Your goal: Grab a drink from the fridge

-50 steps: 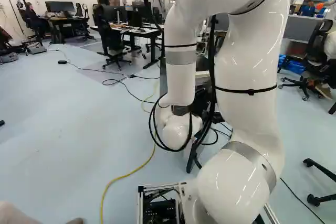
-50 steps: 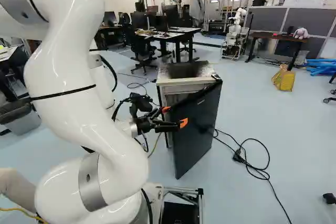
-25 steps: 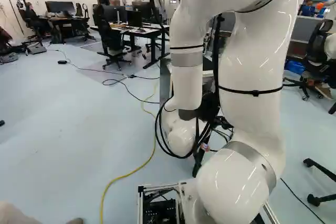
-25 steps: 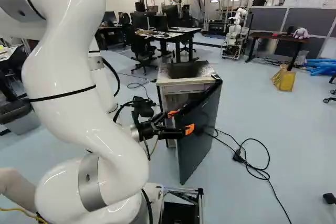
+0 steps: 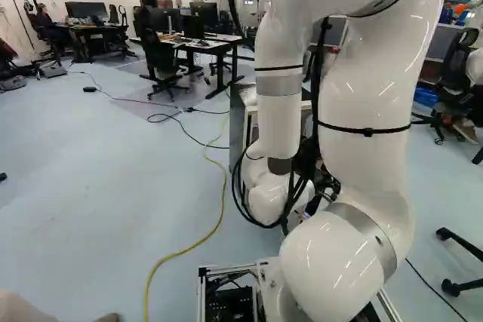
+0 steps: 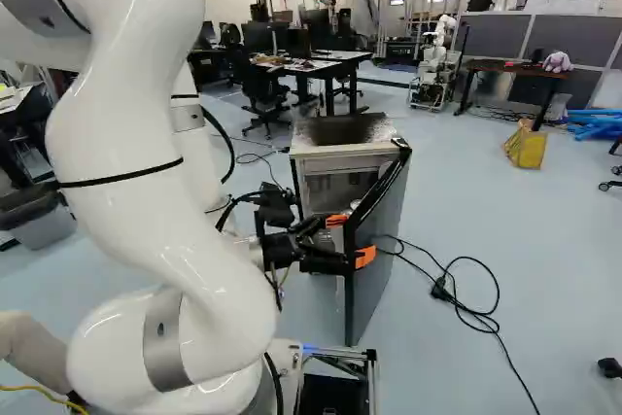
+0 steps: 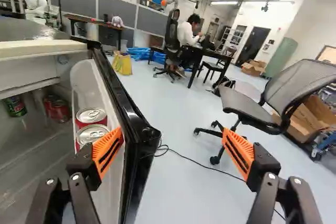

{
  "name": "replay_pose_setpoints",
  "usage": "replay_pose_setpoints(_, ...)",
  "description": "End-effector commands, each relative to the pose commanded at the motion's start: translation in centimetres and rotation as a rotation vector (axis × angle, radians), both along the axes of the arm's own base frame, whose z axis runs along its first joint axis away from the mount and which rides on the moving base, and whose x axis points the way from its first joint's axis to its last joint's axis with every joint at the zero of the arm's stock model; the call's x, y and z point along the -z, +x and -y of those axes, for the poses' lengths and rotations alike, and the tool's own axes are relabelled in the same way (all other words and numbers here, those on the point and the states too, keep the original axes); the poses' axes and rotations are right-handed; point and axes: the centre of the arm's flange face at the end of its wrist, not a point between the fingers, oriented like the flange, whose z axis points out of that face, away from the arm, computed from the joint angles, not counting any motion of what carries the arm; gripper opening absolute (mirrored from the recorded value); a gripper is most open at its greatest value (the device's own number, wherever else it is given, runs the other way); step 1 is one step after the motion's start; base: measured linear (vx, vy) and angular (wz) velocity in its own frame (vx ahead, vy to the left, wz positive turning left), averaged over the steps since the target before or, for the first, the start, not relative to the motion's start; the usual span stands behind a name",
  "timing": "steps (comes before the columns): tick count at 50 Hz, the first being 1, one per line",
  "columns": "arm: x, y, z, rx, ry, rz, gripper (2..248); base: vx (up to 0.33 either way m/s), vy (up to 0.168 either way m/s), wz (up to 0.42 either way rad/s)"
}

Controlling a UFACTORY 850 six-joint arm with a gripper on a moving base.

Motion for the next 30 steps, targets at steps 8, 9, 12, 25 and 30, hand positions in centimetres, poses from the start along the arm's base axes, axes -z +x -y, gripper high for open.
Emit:
replay_pose_setpoints(8,0.0,0.1,0.8,0.065,-0.002,0.009,247,0.000,0.000,0.000)
replay_pose_setpoints(9,-0.1,0.2,0.9,0.073,-0.002,0.010,247,0.000,0.000,0.000)
replay_pose_setpoints(12,-0.1,0.3,1.2,0.098,-0.002,0.016,247,0.000,0.000,0.000)
replay_pose_setpoints(25,-0.1,1.6,2.4,0.191,0.004,0.045,247,0.000,0.000,0.000)
replay_pose_setpoints(30,-0.1,2.2,3.0,0.225,0.007,0.058,247,0.000,0.000,0.000)
